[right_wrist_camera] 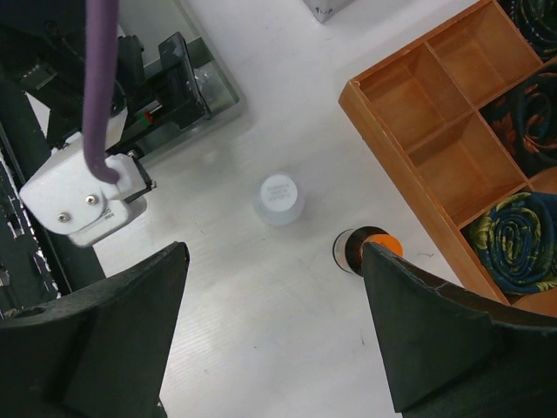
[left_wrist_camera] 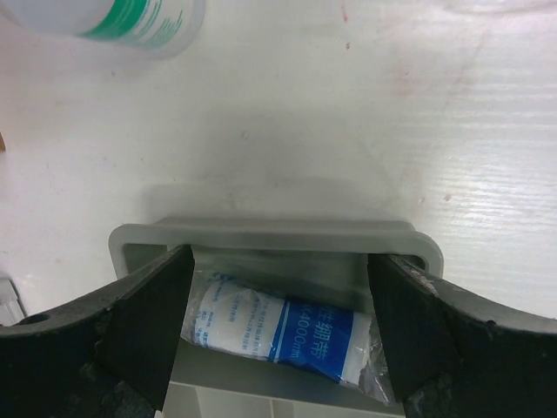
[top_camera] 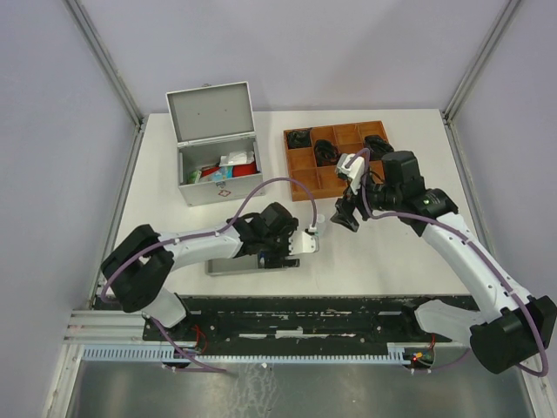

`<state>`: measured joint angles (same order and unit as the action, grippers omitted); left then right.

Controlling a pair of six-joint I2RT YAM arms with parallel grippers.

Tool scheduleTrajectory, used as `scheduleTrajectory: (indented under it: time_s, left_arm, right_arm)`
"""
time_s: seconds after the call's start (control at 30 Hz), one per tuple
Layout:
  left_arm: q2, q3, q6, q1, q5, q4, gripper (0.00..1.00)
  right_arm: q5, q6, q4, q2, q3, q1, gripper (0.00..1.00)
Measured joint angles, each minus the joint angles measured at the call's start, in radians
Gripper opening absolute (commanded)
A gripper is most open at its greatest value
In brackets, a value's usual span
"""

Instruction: Organize the medicine kit

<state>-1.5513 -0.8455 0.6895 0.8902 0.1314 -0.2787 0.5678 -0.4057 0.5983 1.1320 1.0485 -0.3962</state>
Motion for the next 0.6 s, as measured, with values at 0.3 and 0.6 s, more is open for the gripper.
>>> scheduleTrajectory:
  time_s: [0.3, 0.6]
  left_arm:
    - [0.037, -0.006, 0.000, 0.015, 0.037, 0.003, 0.90]
    - [0.150, 0.011, 0.000, 0.015, 0.036, 0.024, 0.94]
  right_arm:
    - [-0.004, 0.001, -0.007, 0.000, 0.000, 0.013, 0.90]
    - [-0.004, 0.002, -0.007, 0.003, 0.000, 0.023, 0.90]
